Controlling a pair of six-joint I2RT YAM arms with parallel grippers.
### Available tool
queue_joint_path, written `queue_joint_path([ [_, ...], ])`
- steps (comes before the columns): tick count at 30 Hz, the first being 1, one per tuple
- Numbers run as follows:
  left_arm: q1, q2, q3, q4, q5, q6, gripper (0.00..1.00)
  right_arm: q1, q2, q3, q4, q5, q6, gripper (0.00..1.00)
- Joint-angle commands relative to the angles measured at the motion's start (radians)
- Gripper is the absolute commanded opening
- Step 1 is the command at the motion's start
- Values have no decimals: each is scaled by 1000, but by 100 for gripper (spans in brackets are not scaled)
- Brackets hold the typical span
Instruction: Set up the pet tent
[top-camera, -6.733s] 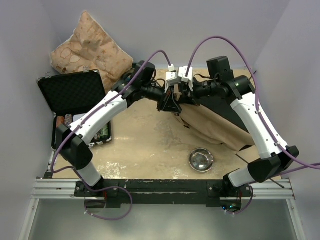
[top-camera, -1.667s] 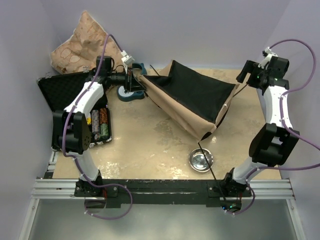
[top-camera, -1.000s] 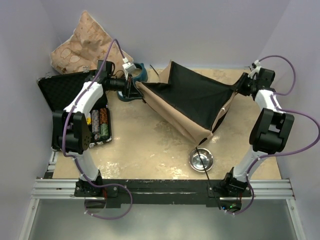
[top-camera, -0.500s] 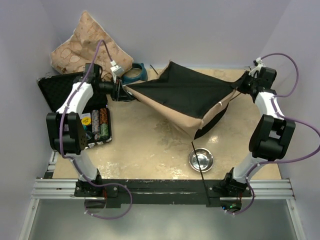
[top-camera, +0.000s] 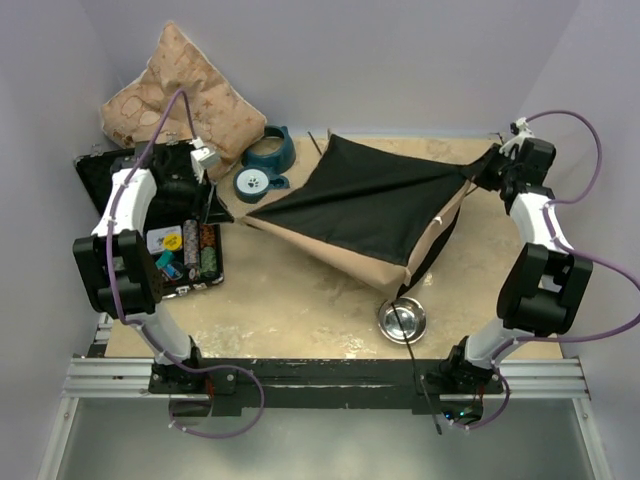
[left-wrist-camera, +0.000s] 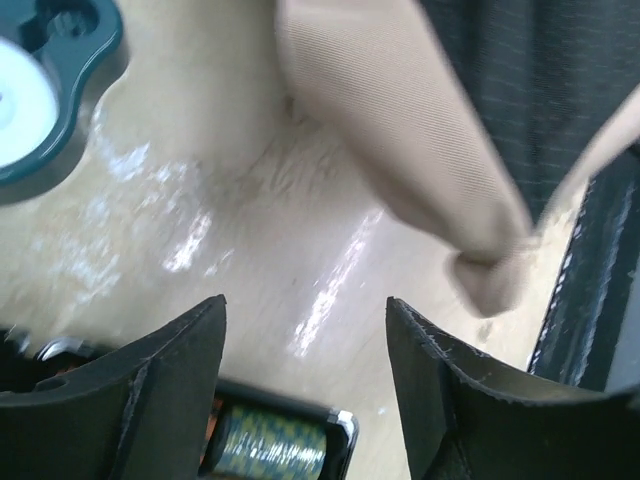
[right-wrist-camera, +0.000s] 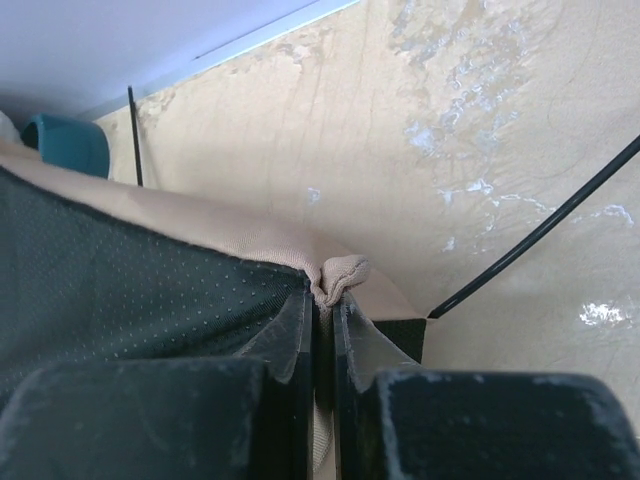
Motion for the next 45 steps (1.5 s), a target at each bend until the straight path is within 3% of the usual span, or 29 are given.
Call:
queue_joint_path([
  [1,56,0,93,-110,-99,185,70,-10,-70,-9,135,-3,19,0],
  [4,59,8,176,-112,-187,215,71,-12,-82,-18,150,-15,16,0],
  [7,49,27,309,-118,-138,213,80,-10,-96,-28,156,-42,11,0],
  [10,-25,55,458,-43,-112,85,81,-9,-117,-46,167,-78,-3,0],
  [13,-172,70,535,116,-119,-88,81,-6,-143,-64,175,-115,-26,0],
  [20,-463,119,524,612,-75,-486,82,8,-212,-89,183,-164,-50,0],
  [24,-565,187,526,892,-64,-743,79,37,-266,-98,195,-178,-53,0],
  [30,-658,247,533,1210,-84,-986,81,117,-350,-78,206,-139,-72,0],
  [40,-786,242,520,1281,-171,-1026,96,244,-446,-29,221,-72,-47,0],
  [45,-832,236,527,1235,-234,-945,91,283,-464,-17,241,-73,-17,0],
])
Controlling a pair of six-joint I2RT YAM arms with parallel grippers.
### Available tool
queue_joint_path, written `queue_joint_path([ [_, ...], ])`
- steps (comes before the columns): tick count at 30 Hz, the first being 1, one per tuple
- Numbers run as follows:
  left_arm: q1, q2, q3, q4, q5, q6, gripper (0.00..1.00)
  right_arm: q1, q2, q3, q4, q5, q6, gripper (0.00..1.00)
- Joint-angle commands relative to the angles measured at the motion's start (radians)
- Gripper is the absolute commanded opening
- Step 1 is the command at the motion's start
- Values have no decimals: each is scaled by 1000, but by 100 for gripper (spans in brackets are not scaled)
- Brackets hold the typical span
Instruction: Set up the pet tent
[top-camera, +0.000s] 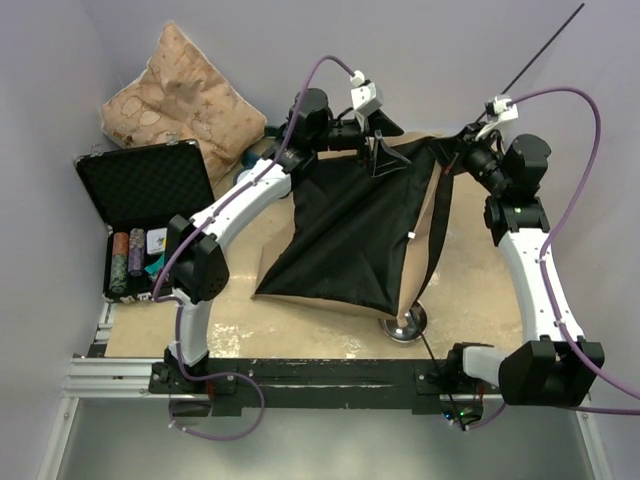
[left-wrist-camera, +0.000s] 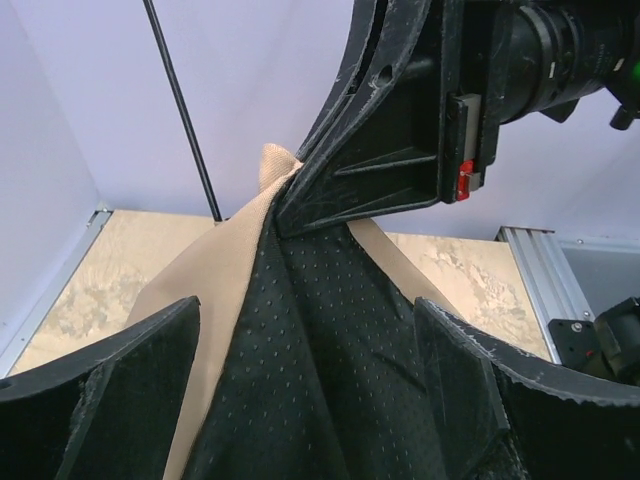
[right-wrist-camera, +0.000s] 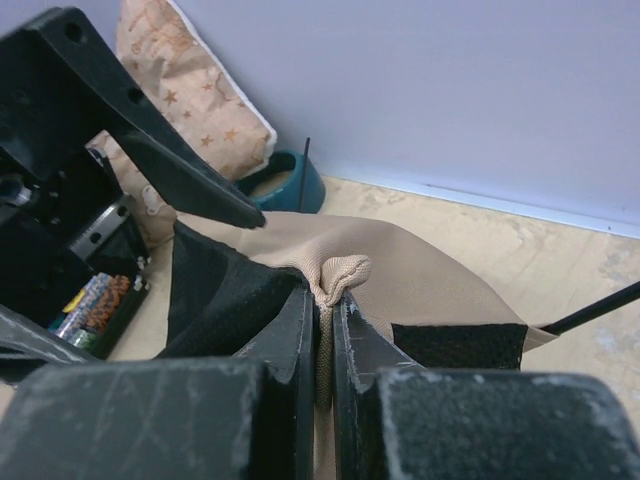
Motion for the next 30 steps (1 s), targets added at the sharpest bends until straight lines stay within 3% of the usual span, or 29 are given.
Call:
queue_joint_path([
  [1,-34,-44,20,14,-89,59,89,29,-44,59,102,21,40,0],
  [8,-80,-55,12,10,-184,76,91,93,-67,74,94,98,49,0],
  [15,-157,-70,-16,0,-368,73,94,152,-80,93,51,234,46,0],
  [18,-168,-73,-22,16,-385,30,100,166,-89,87,45,273,38,0],
  [26,-191,-73,-36,39,-447,42,100,181,-97,79,31,291,37,0],
  [27,-191,-73,-39,46,-450,45,98,184,-97,79,31,291,41,0],
  [30,-188,-76,-43,68,-465,51,80,187,-97,88,16,307,44,0],
])
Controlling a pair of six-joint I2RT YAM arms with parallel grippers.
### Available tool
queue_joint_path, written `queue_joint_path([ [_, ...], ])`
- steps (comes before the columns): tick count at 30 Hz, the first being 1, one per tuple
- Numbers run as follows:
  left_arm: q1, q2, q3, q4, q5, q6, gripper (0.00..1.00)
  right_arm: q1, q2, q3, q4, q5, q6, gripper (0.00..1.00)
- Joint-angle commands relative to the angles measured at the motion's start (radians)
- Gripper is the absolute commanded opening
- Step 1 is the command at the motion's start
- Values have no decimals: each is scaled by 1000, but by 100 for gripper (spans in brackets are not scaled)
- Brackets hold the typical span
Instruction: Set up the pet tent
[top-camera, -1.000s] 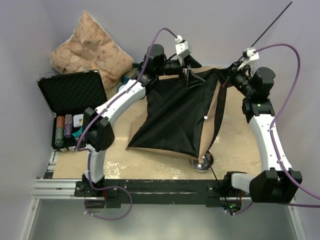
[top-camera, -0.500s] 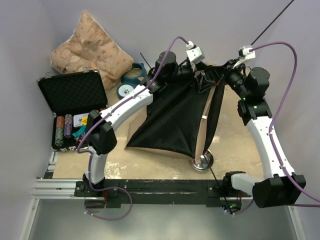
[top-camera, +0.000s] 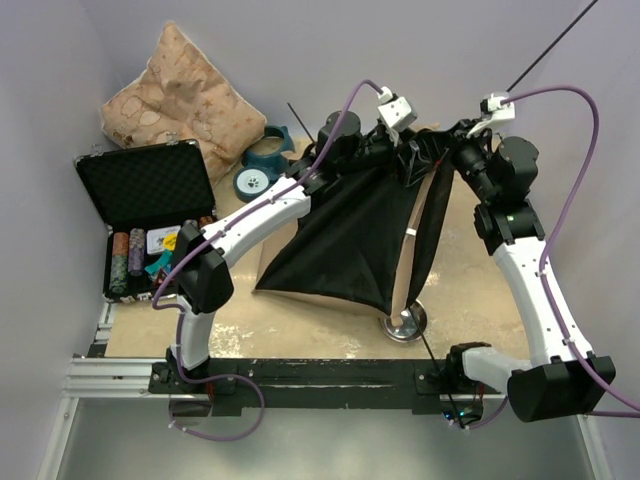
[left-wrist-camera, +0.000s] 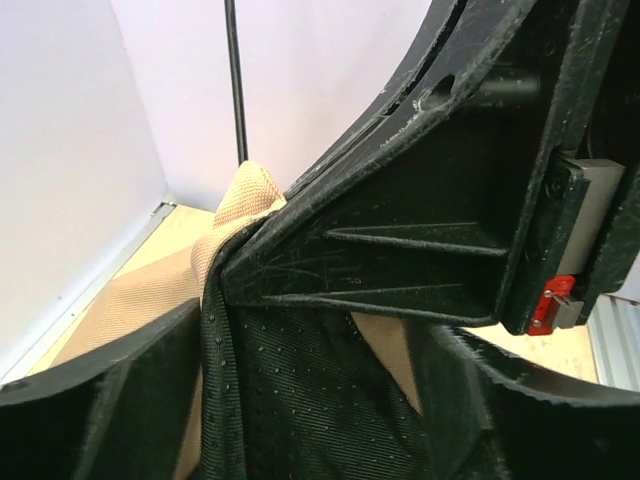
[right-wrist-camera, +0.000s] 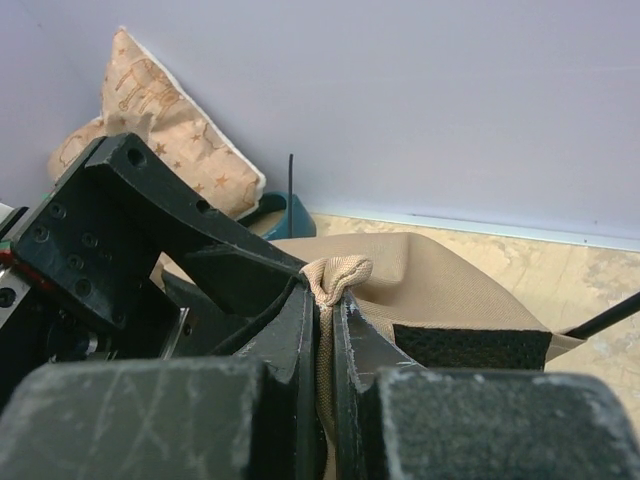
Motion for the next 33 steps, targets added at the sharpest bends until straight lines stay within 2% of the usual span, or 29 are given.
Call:
queue_joint_path([
  [1,-9,-50,-9,78,-51,-1,76,17,-31,55,41,24,14,0],
  [2,-9,-50,-9,84,-58,-10,78,18,-31,53,38,29,21,0],
  [4,-9,-44,1,92,-55,-38,98,21,-35,53,38,47,34,0],
  [5,-11,-41,-2,104,-53,-61,100,24,-37,53,35,59,40,0],
  [17,-21,-44,-74,260,-70,-98,100,36,-31,47,15,78,113,0],
  [19,-20,-53,-101,286,-79,-95,83,37,-29,51,13,75,122,0],
  [25,-4,-90,-146,270,-59,-81,12,37,-29,82,-10,87,122,1],
  [26,0,-99,-158,274,-49,-81,0,35,-34,88,-11,76,119,10],
  [29,26,-131,-225,317,3,-98,0,35,-41,131,-65,47,53,48],
  [31,41,-159,-268,355,49,-115,0,29,-47,169,-95,3,-4,63],
  [33,63,-179,-311,414,126,-139,0,23,-49,211,-134,-58,-97,73],
])
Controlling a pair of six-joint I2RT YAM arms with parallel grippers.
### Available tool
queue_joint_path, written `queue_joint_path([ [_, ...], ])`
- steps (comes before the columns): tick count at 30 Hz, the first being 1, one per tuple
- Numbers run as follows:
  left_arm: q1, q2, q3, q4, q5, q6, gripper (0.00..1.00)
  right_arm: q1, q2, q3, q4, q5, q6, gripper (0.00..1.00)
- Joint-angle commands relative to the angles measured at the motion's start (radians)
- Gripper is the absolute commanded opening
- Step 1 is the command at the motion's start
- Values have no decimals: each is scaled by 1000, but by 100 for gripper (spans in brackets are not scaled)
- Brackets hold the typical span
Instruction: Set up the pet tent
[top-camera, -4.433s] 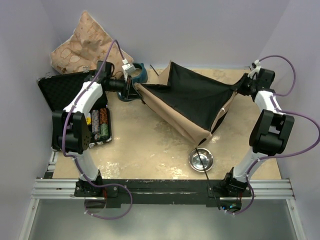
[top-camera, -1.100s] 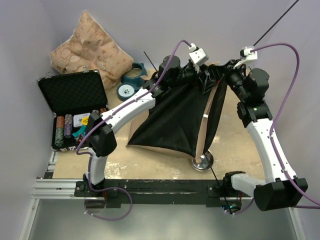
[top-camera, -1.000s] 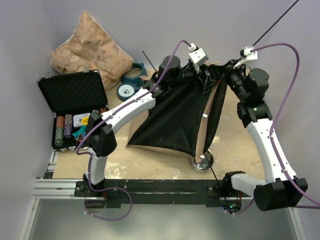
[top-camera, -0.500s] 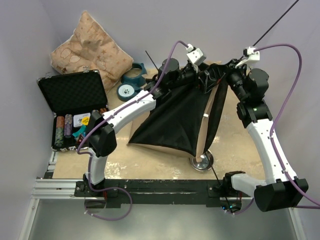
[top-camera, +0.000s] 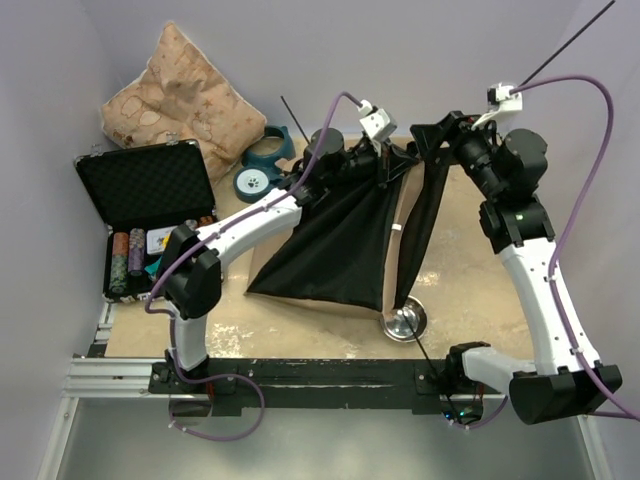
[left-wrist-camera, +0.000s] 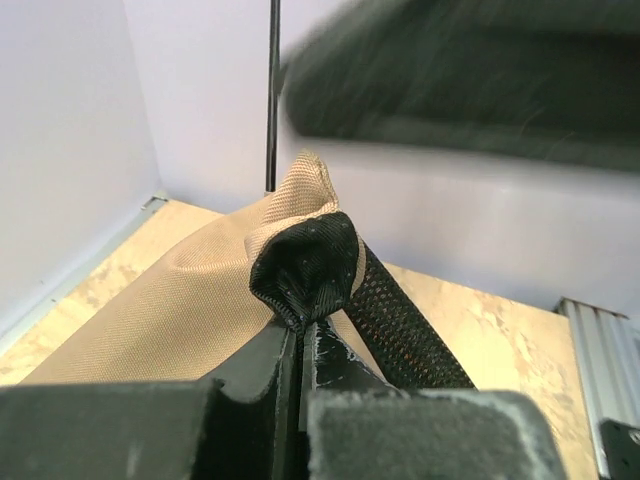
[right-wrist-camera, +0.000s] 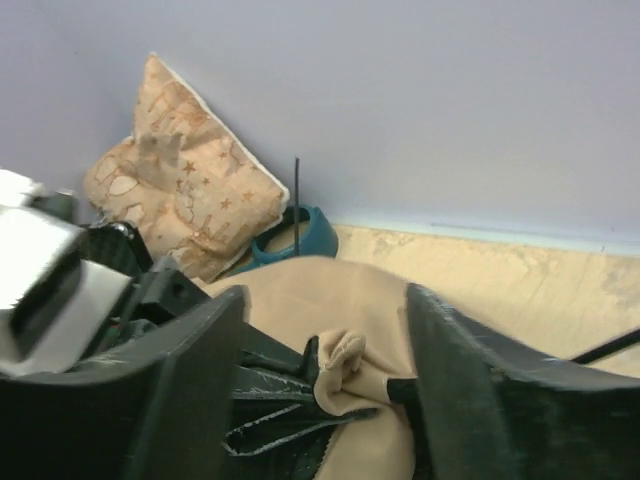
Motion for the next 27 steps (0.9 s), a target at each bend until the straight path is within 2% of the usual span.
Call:
queue_joint_path([
  [1,45,-108,-77,199,170,-57,0,-14,-42,130,-44,-127,-184,75],
  [6,100,-137,-140,341,279,-182,0,-63,-38,233,-141,-293,-316,84],
  [10,151,-140,-151,438,339,-279,0,-78,-39,284,-190,-326,-329,84],
  [12,172,-140,-152,502,382,-331,0,-78,-62,273,-182,-225,-289,81],
  [14,185,-145,-158,548,417,-371,0,-81,-110,227,-132,12,-206,80],
  [18,192,-163,-186,599,457,-419,0,-112,-208,120,54,219,-140,77],
  [21,197,-175,-201,615,471,-439,0,-121,-199,140,127,312,-112,78],
  [27,206,-198,-220,630,491,-460,0,-197,-89,236,281,374,-95,85],
])
